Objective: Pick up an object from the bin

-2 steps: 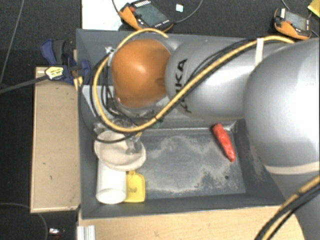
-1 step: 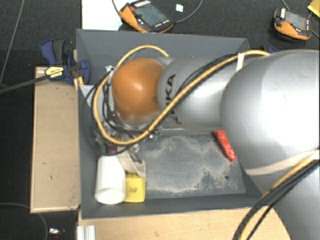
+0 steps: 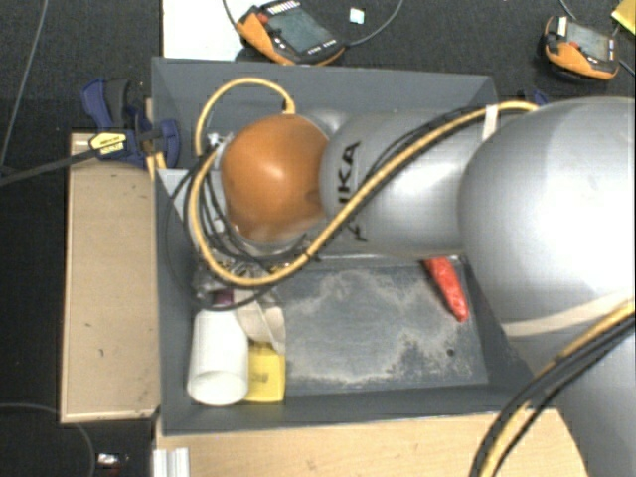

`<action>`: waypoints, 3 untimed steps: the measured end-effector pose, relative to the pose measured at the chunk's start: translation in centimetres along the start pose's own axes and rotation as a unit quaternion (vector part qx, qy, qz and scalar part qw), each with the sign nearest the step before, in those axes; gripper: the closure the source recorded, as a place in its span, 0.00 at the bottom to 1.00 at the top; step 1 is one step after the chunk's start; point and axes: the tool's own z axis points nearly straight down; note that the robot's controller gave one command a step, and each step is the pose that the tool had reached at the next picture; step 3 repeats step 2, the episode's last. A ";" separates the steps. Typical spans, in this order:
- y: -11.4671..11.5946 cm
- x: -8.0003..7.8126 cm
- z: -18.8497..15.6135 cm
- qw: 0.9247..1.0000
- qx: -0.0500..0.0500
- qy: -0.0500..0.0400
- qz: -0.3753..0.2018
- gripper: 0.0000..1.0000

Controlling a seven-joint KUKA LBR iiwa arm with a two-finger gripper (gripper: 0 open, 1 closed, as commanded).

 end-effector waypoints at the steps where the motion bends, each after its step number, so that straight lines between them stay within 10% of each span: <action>1: 0.0 0.0 0.0 1.000 0.000 0.000 0.001 1.00; 3: 0.0 0.1 -2.3 1.000 -0.001 0.001 0.002 1.00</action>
Offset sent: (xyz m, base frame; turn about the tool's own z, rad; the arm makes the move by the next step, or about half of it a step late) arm 0.0001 0.0000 0.0500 0.0009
